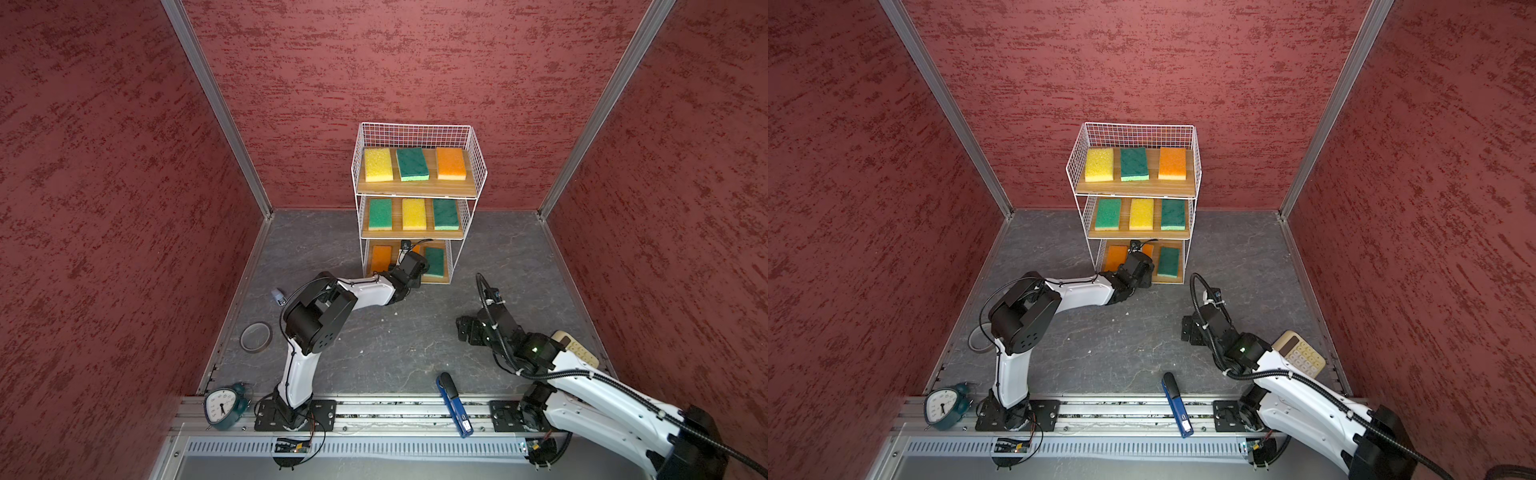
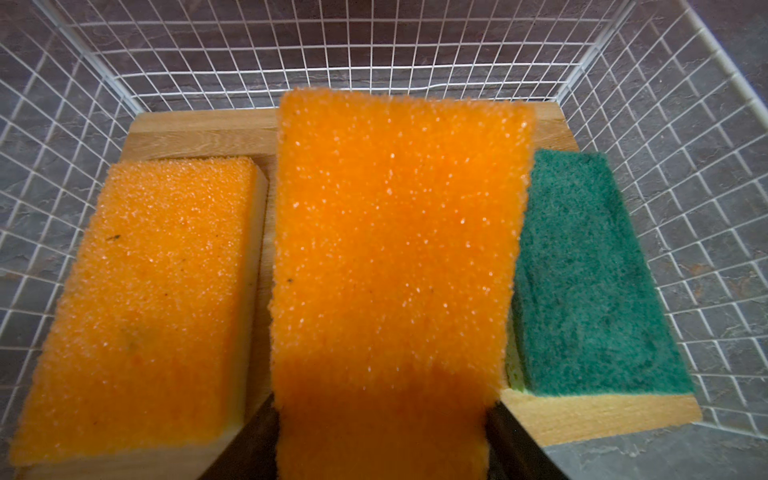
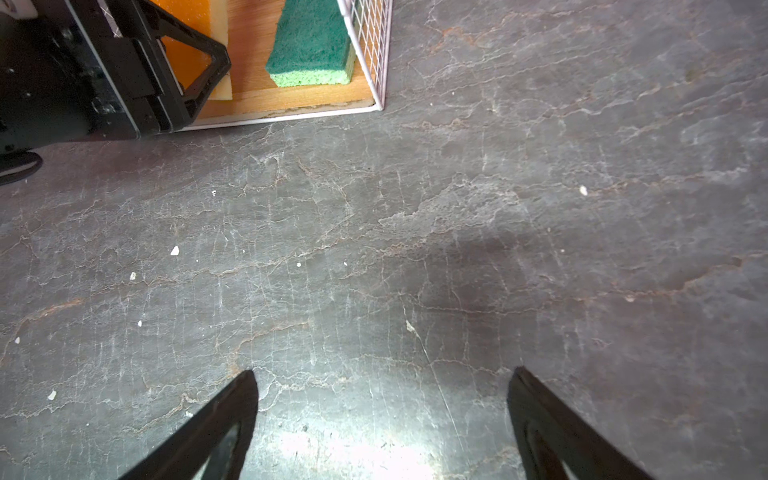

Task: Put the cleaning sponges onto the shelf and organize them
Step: 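Lower the orange sponge between the orange and green sponges on the bottom shelf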

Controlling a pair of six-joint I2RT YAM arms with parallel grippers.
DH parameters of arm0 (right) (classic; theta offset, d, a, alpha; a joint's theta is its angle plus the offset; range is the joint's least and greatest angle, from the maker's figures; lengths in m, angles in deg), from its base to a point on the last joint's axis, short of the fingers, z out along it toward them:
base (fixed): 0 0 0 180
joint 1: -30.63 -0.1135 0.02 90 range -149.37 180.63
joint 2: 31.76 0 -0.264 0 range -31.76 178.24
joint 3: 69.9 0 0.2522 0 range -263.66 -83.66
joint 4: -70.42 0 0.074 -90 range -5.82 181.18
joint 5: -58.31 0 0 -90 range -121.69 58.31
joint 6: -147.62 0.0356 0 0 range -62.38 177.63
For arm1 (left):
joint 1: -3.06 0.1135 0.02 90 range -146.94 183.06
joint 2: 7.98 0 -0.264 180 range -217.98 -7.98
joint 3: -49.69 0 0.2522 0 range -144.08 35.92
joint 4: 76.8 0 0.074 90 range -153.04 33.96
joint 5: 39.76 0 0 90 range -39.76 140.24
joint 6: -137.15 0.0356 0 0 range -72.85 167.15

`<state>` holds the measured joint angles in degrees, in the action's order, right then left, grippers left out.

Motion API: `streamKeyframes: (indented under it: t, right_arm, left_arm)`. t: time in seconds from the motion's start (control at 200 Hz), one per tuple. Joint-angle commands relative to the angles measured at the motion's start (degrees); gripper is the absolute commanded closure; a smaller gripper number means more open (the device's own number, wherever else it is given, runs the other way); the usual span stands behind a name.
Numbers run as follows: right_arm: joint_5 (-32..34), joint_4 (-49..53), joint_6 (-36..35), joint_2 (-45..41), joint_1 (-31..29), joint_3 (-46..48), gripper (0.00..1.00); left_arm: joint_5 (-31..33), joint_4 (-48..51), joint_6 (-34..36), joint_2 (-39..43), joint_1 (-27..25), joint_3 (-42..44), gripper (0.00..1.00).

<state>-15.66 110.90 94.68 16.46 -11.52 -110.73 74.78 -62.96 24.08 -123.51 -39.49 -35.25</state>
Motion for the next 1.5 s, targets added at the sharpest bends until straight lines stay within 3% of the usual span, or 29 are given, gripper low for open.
streamKeyframes:
  t: [0.0, 0.676, 1.092, 1.493]
  right_arm:
    - [-0.8, -1.8, 0.4, 0.1, 0.2, 1.1, 0.05]
    - [-0.8, -2.4, 0.6, 1.2, 0.2, 1.4, 0.05]
    - [2.4, -0.6, -1.8, 0.1, 0.2, 0.5, 0.05]
    - [0.8, -2.1, -1.3, 0.2, 0.3, 0.9, 0.05]
  left_arm:
    - [0.7, 1.1, -1.5, -1.4, 0.6, -0.9, 0.36]
    - [-0.7, 5.8, -2.0, -5.7, 1.2, -7.1, 0.33]
    - [-0.4, 8.4, -3.7, -5.2, 1.2, -6.9, 0.33]
    - [-0.8, 9.7, -3.9, -5.4, 1.3, -8.7, 0.33]
